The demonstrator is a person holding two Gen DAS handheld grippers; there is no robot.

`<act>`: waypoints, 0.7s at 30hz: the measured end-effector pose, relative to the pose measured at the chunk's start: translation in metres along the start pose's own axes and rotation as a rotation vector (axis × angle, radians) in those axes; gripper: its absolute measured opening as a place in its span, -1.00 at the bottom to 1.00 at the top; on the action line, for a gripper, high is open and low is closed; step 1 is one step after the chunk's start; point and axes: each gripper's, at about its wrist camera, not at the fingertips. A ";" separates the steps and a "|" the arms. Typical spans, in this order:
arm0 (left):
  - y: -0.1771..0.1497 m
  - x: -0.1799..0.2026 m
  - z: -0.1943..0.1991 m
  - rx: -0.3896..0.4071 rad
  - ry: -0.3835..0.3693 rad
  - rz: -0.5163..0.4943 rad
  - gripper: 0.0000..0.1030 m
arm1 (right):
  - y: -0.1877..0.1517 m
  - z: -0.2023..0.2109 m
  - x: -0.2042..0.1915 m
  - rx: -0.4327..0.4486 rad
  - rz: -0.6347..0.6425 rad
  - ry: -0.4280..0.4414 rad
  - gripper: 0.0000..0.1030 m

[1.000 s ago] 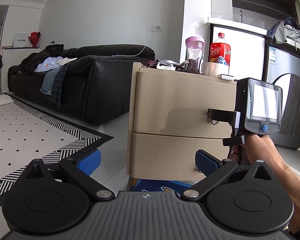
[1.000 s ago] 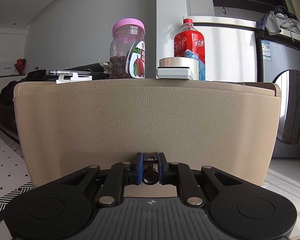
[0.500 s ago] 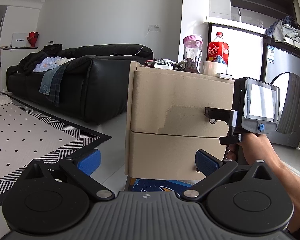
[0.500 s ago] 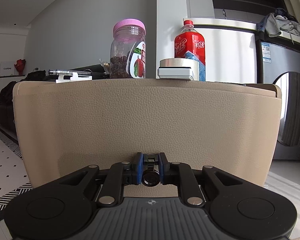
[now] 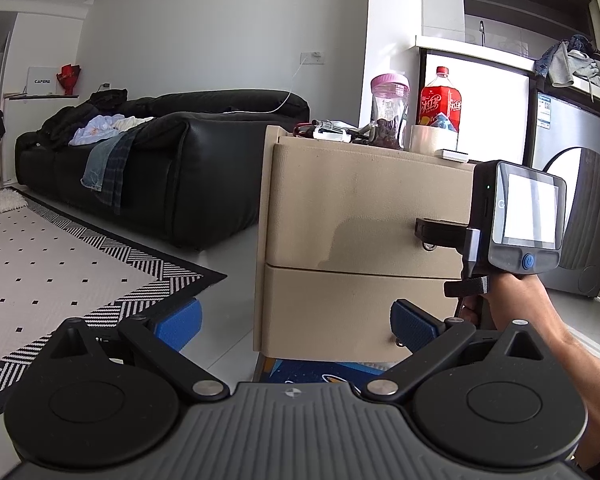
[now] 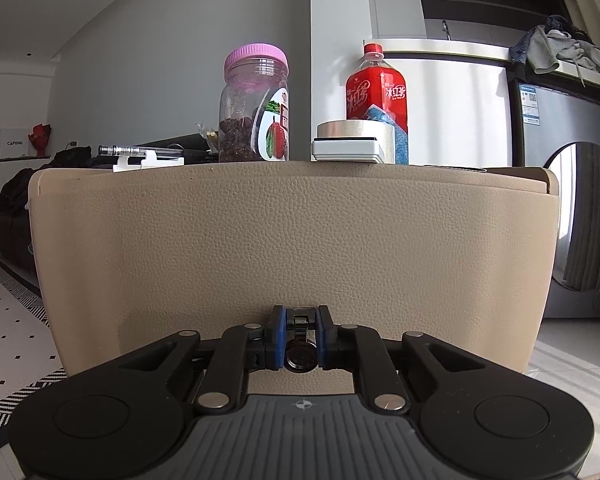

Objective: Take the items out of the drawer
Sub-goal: 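Hold the drawer handle with the right gripper, pausing before pulling, then pull the upper drawer open with the right gripper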

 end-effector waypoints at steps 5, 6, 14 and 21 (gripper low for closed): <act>-0.001 -0.001 -0.001 -0.004 0.005 -0.002 1.00 | -0.001 0.005 0.002 -0.001 -0.013 0.007 -0.70; -0.001 -0.001 -0.001 -0.005 0.005 -0.001 1.00 | -0.001 0.007 0.003 -0.001 -0.017 0.010 -0.70; 0.000 0.001 0.002 0.000 0.005 -0.009 1.00 | -0.004 0.023 0.006 -0.005 -0.023 0.015 -0.69; 0.004 0.001 0.010 0.013 0.009 -0.011 1.00 | -0.004 0.036 0.007 -0.018 -0.019 0.017 -0.69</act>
Point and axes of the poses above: each gripper's, at about its wrist camera, not at the fingertips, and z roughly against the way its jaws point, x to its right, y to its top, and after that the axes turned 6 degrees about -y, right-handed
